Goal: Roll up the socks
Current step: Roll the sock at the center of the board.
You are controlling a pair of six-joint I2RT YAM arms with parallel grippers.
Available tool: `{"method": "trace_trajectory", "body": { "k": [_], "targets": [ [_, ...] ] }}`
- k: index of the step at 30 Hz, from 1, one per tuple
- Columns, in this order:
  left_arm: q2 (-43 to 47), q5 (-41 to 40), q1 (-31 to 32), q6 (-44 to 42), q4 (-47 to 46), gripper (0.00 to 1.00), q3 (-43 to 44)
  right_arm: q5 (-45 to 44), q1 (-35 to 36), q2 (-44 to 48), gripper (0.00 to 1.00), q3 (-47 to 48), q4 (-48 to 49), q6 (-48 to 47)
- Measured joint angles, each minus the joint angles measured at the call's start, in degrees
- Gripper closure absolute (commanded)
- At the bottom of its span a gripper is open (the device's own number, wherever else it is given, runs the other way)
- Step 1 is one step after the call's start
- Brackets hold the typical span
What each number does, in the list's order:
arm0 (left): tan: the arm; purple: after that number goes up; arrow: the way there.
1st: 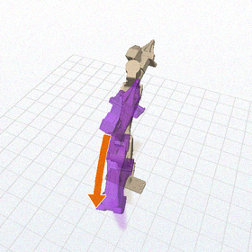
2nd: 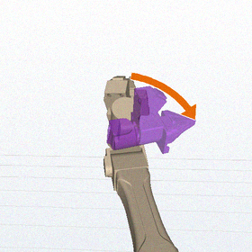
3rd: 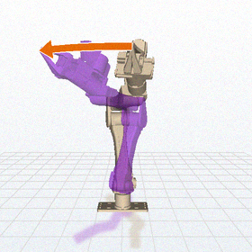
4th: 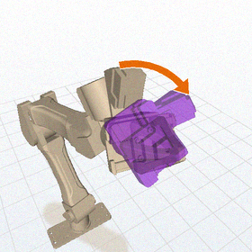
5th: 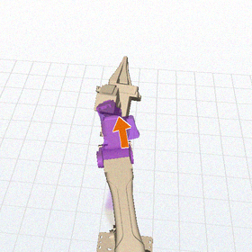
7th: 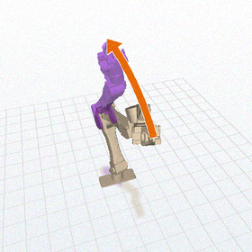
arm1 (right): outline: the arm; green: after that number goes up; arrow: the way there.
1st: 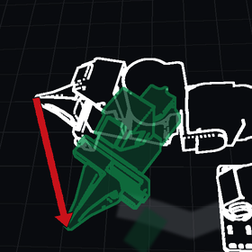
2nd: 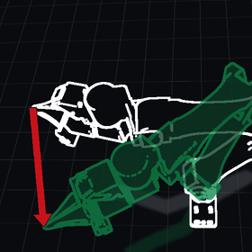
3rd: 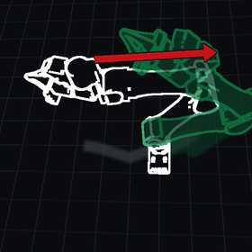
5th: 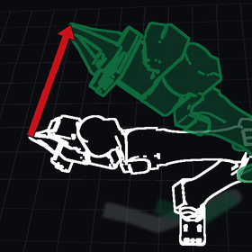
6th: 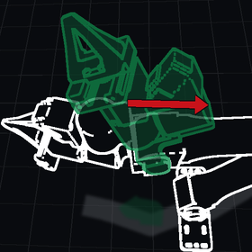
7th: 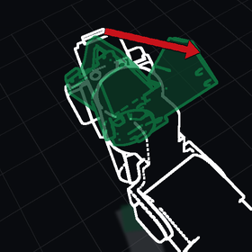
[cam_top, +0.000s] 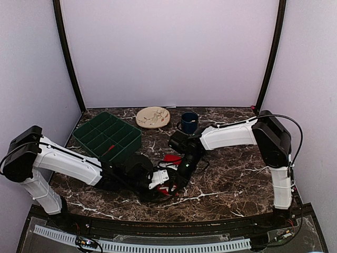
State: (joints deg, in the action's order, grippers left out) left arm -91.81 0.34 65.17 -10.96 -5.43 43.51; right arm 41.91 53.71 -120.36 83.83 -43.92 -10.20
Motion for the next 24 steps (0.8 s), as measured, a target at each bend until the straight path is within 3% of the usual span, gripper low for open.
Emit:
{"method": "trace_trajectory", "body": {
  "k": [6, 10, 24],
  "targets": [
    [-0.44, 0.07, 0.0, -0.9, 0.07, 0.63, 0.31, 0.61, -0.37, 0.0, 0.98, 0.24, -0.31, -0.11],
    [-0.44, 0.07, 0.0, -1.01, 0.09, 0.77, 0.31, 0.85, -0.55, 0.0, 0.98, 0.26, -0.33, -0.13],
    [-0.44, 0.66, 0.0, -0.74, 0.07, 0.93, 0.24, 1.03, -0.66, -0.09, 0.95, 0.44, -0.76, -0.13]
  ]
}}
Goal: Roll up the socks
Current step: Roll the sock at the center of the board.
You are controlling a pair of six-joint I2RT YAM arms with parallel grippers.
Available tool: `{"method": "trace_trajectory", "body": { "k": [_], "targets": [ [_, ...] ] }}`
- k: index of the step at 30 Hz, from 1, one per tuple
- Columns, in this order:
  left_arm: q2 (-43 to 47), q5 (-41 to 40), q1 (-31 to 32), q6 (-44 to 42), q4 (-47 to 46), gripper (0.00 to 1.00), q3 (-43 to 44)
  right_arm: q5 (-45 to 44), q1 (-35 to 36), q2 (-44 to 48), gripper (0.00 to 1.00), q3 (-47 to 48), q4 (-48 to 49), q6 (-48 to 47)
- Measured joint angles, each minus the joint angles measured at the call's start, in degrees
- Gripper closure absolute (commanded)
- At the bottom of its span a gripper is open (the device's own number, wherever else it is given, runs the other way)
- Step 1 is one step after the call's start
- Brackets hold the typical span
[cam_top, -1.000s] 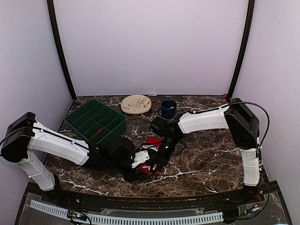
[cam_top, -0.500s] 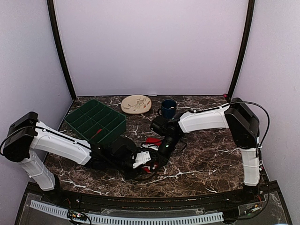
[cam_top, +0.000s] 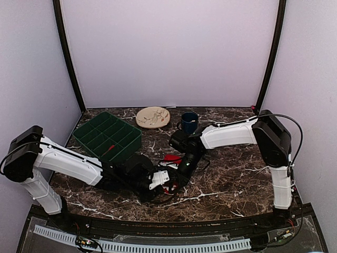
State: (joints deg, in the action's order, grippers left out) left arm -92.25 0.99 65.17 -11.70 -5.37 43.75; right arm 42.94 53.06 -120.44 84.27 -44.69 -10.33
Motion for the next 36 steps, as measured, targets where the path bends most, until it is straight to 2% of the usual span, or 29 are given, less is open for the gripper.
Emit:
{"method": "trace_trajectory", "body": {
  "k": [2, 6, 12, 25, 36],
  "targets": [
    [0.0, 0.28, 0.0, 0.15, 0.0, 0.94, -0.09, 0.22, -0.09, -0.04, 0.92, 0.07, -0.04, 0.07],
    [0.0, 0.7, 0.0, 0.5, -0.02, 0.95, -0.17, 1.09, -0.76, -0.04, 0.77, 0.0, 0.22, 0.44],
    [0.0, 1.66, 0.0, 1.53, 0.35, 0.97, -0.74, 2.75, -2.36, 0.24, 0.7, -2.95, 3.26, 2.49],
    [-0.55, 3.23, -0.02, 3.65, 1.42, 1.0, -0.61, 5.4, -4.2, 5.88, 0.7, -11.91, 12.7, 8.07],
    [-5.27, 13.84, -5.6, 6.84, 7.41, 1.0, 4.72, 0.15, -5.7, 14.64, 0.71, -23.52, 24.17, 14.19]
  ]
}}
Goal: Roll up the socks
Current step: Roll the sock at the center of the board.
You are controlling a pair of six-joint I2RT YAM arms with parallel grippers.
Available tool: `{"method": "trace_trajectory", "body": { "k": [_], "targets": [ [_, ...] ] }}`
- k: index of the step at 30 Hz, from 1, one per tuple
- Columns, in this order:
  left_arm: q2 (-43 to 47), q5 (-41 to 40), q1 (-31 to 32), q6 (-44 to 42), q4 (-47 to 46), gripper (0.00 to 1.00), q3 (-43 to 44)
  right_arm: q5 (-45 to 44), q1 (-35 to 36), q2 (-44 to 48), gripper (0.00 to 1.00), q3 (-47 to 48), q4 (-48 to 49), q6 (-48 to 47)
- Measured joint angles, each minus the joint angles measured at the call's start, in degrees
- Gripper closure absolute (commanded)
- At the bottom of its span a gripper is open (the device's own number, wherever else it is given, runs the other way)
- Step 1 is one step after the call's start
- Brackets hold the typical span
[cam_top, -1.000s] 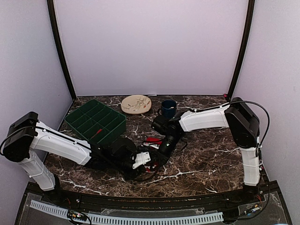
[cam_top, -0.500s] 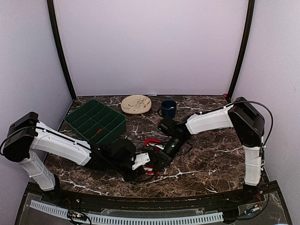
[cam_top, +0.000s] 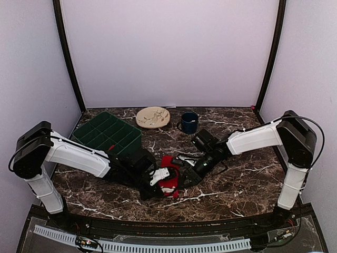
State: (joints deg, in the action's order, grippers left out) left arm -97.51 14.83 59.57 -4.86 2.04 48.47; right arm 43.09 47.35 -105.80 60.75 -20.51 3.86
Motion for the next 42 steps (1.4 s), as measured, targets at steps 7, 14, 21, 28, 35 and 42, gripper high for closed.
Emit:
{"method": "trace_trajectory", "body": {
  "k": [7, 14, 21, 28, 35, 42],
  "targets": [
    [-2.6, 7.82, -4.28, 1.03, 4.63, 1.0, 4.42, -7.15, 0.02, 9.03, 0.71, -9.11, 7.8, 2.99],
    [-7.56, 18.05, -7.48, 1.05, 10.67, 1.0, 9.31, -16.61, 1.99, 17.46, 0.71, -16.35, 13.44, 4.22],
    [-10.78, 25.33, -10.32, 1.07, 16.09, 1.0, 11.5, -29.42, 11.52, 20.37, 0.71, -17.68, 14.62, 1.97],
    [-13.35, 30.4, -14.05, 1.03, 20.81, 1.0, 15.41, -40.41, 19.54, 21.07, 0.7, -17.42, 14.08, -1.97],
    [-16.44, 33.64, -15.06, 0.07, 25.24, 1.0, 18.25, -48.43, 26.45, 16.24, 0.66, -12.48, 13.18, -6.64],
    [-18.86, 36.83, -15.06, -0.72, 28.61, 1.0, 19.56, -55.17, 29.92, 10.56, 0.63, -9.16, 12.61, -11.26]
  ]
}}
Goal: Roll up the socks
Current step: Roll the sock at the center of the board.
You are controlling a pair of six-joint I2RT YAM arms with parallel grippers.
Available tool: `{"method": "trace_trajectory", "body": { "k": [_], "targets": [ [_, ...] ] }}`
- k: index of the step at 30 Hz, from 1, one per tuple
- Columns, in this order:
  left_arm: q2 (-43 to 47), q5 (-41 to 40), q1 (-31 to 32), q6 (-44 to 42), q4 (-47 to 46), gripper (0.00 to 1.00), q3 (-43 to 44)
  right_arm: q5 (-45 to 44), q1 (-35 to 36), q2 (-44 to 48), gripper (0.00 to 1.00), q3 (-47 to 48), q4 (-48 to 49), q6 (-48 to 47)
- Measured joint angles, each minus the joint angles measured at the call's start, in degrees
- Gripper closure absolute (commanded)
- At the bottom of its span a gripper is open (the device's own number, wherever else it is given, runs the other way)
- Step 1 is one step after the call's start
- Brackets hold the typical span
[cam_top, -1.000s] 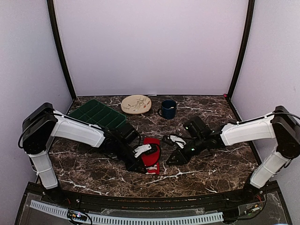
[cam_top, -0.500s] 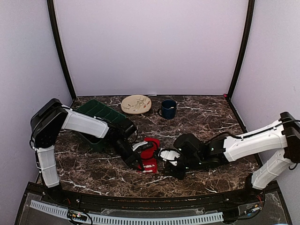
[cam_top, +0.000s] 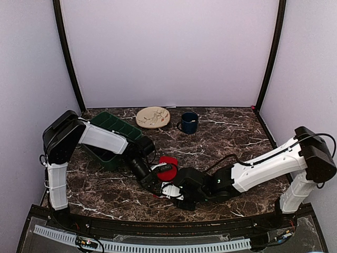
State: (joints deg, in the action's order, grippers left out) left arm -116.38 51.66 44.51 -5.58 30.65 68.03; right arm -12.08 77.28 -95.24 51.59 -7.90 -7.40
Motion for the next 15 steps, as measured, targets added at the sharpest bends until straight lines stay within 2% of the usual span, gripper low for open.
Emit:
{"method": "trace_trajectory", "body": {
  "k": [7, 15],
  "targets": [
    [-0.59, 1.81, 0.0, -0.04, 1.36, 1.0, 1.46, -5.27, 1.42, -4.24, 0.6, 2.64, -0.44, -4.59],
    [-1.6, 2.91, 0.0, -0.68, 2.58, 1.0, 1.79, -8.52, 2.93, -6.69, 0.63, 4.33, -1.05, -8.57]
  ]
}}
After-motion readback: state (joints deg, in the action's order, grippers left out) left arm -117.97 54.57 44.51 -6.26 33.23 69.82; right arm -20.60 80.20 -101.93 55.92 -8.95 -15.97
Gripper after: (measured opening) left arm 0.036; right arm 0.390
